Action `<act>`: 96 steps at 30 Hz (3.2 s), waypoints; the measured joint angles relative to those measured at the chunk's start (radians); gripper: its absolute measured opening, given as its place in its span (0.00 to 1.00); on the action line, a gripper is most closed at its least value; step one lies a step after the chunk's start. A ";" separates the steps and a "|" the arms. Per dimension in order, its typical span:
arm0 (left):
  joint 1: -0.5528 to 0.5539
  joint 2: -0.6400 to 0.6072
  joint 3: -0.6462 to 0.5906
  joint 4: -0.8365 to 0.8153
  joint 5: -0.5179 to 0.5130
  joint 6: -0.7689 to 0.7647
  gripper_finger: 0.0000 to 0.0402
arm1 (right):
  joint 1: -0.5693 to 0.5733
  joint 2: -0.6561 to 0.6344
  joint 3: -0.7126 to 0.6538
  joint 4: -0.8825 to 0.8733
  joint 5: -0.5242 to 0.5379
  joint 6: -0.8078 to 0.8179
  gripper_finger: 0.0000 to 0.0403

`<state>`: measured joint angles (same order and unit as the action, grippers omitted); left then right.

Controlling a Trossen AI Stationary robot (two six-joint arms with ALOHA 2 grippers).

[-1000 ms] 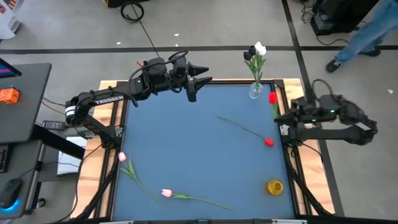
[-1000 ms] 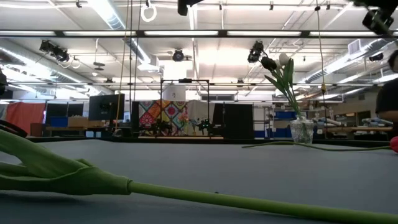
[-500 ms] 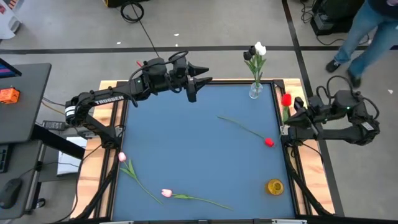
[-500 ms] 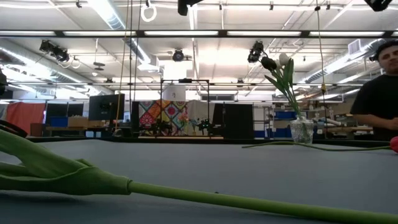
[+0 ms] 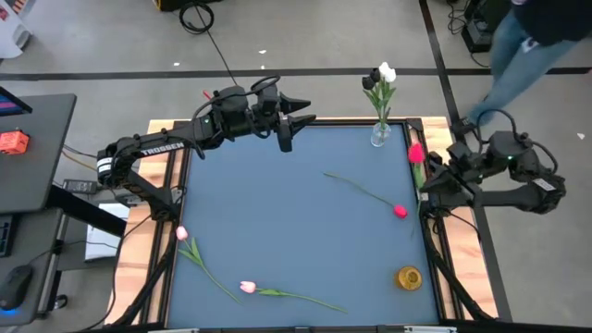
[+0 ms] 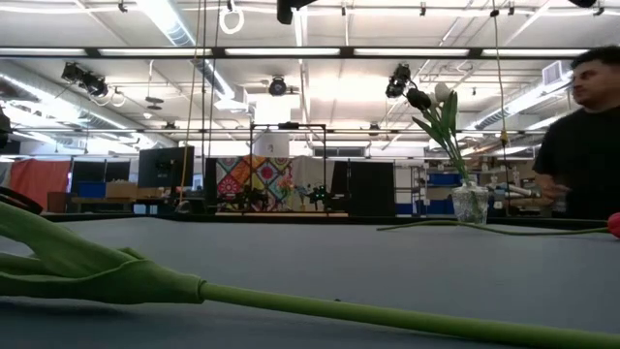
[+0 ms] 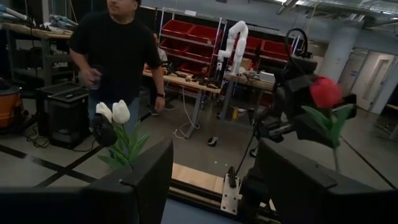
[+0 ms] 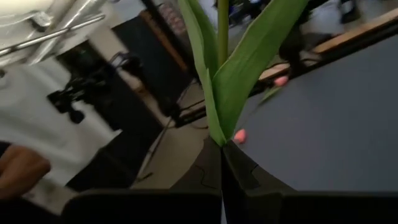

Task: Sort flowers into vase by color
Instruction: Put the left red tulip into the yellow vase, then put the red tulip into the yellow vase

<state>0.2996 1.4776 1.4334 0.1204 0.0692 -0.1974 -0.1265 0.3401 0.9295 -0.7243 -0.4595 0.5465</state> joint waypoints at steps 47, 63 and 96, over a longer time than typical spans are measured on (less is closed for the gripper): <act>0.000 0.000 0.000 0.000 0.000 -0.001 0.60 | 0.773 0.043 -0.310 0.461 0.054 -0.176 0.00; 0.000 0.000 0.000 0.000 0.000 -0.001 0.60 | 0.774 0.061 -0.423 0.512 0.100 -0.233 0.01; 0.000 0.000 0.000 0.000 0.000 -0.001 0.60 | 0.773 0.058 -0.329 -0.060 0.448 0.241 0.22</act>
<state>0.2993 1.4780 1.4330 0.1204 0.0689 -0.1982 0.6468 0.3985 0.6008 -0.7838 -0.0118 0.7877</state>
